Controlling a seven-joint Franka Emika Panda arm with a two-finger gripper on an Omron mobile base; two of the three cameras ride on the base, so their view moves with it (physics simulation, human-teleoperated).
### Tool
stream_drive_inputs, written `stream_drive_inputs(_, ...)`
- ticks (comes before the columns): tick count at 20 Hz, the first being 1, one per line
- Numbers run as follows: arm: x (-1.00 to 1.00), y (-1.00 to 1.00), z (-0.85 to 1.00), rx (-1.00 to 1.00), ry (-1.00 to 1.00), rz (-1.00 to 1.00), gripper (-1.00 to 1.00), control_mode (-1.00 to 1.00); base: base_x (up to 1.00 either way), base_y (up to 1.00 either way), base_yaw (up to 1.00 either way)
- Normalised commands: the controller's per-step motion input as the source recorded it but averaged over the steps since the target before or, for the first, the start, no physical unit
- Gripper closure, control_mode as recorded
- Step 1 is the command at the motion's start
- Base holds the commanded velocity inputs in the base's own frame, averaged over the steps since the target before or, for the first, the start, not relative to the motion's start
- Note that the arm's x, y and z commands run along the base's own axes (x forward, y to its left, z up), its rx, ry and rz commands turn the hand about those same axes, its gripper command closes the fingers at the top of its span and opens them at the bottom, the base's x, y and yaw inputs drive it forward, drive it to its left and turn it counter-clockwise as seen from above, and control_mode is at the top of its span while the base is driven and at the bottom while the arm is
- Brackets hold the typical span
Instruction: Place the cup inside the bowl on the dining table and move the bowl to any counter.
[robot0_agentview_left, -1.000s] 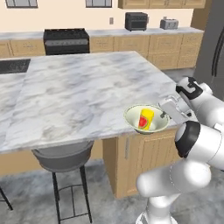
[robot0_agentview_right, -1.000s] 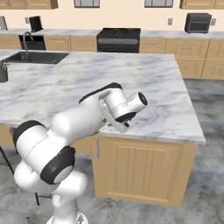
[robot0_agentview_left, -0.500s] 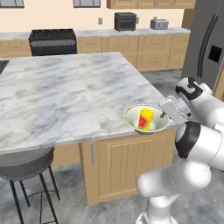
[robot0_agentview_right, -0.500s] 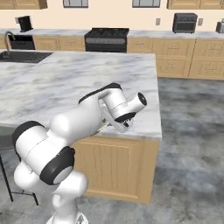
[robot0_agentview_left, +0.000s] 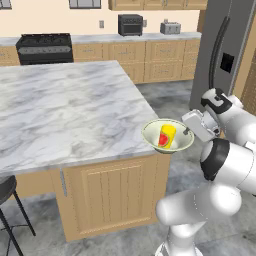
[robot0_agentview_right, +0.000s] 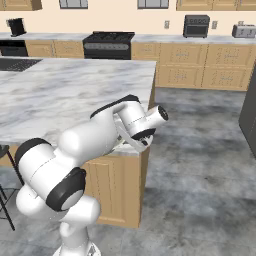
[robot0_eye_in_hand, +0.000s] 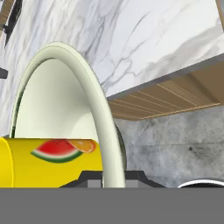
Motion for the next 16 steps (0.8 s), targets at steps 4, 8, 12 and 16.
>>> stream_drive_inputs(4,0.0,0.0,0.0,0.0,0.0,0.0,1.0,1.0,0.3,-0.68,0.0)
stream_drive_inputs(8,0.0,0.0,0.0,0.0,0.0,0.0,1.0,1.0,0.47,-0.47,0.0)
stream_drive_inputs(12,0.0,0.0,0.0,0.0,0.0,0.0,1.0,1.0,0.68,-0.28,0.0)
stream_drive_inputs(16,0.0,0.0,0.0,0.0,0.0,0.0,1.0,1.0,0.78,-0.29,0.0)
